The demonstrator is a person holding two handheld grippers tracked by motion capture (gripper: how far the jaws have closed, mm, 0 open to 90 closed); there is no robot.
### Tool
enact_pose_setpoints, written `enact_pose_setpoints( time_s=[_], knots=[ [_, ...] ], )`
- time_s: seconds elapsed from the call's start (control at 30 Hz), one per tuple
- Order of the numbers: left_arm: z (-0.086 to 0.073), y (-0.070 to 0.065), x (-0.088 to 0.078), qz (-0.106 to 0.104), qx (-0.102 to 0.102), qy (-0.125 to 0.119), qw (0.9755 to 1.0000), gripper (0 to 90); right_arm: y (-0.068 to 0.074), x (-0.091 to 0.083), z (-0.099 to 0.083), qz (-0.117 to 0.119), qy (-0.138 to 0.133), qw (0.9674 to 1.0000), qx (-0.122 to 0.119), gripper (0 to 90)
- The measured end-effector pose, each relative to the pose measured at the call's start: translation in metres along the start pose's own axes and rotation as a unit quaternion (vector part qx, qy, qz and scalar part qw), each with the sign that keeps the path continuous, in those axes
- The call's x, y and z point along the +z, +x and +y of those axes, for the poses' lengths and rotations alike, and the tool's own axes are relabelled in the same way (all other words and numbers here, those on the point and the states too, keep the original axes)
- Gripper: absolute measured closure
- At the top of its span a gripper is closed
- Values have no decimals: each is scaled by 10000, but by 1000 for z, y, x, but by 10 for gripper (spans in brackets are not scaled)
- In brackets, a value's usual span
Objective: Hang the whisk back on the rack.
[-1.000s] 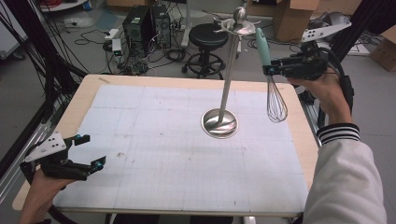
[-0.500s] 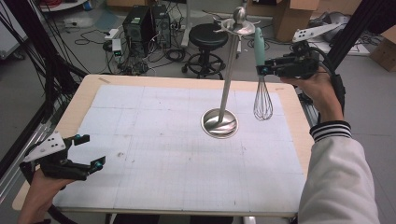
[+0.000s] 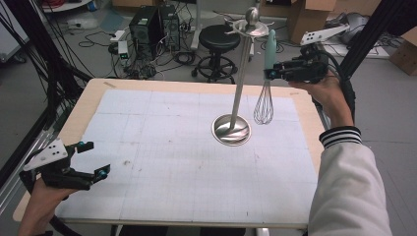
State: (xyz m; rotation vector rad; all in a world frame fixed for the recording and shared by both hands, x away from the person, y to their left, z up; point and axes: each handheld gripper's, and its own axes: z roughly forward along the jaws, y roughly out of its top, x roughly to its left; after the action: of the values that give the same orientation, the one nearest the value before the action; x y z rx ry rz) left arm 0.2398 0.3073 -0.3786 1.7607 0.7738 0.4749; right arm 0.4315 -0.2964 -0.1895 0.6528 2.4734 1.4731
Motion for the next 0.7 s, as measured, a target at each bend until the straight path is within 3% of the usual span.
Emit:
enact_pose_setpoints(
  time_s=[0.5,0.7],
  knots=[
    [1,0,-2,11,8,-22,10000,17,3,5,0,-197,32,9998,-57,675],
    [1,0,-1,8,2,-24,10000,17,4,5,-1,-289,-4,9996,-43,619]
  ],
)
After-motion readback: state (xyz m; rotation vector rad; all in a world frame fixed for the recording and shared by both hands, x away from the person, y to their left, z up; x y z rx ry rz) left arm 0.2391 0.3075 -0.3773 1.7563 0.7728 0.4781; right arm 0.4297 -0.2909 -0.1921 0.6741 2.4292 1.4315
